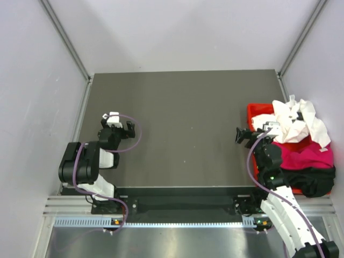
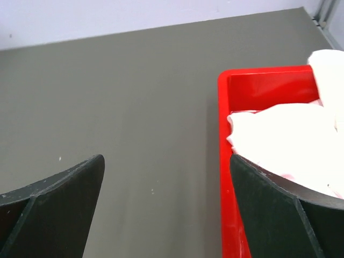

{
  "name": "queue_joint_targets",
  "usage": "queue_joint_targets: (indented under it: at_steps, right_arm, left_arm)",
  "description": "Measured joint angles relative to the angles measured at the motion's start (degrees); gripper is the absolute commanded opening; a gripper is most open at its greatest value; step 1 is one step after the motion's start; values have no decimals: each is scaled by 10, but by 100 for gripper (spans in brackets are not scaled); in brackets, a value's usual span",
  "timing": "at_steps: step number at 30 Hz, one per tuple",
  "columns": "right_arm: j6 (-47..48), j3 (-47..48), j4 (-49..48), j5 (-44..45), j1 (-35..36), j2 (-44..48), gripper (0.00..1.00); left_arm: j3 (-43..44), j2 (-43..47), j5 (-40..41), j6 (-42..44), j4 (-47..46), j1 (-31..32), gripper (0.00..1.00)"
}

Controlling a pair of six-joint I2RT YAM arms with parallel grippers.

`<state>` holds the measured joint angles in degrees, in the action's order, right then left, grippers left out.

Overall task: Fold and stack the t-shirts
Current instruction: Grab the tshirt from the pile

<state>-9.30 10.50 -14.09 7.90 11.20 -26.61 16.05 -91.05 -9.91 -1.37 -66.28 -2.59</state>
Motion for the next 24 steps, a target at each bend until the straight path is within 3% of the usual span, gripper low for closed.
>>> queue_joint_targets:
  at_steps: [6,10,13,15,17,21,24]
  right_arm:
    - [-64,37,25,46,0,-2,100]
    - [-76,165,122,97,-13,-73,100]
    - [-89,292,200,126,-70,-174,97]
    - [-99,349,238,138,-125,-233,95]
    - [-108,369,267,146,-177,-269,94]
    - [-124,372,304,148,-275,-327,81]
    - [-128,380,309,147,-318,-395,79]
  left_arm:
    - [5,12,-27,2,36,-1,98]
    - [139,64,-90,19,297,-5,98]
    - [294,65,-141,44,459,-2,98]
    - [352,67,-163,60,528,1,98]
    - [378,71,-175,77,598,6,99]
    - [387,76,-175,121,767,19,99]
    - [387,80,-170,151,866,24,99]
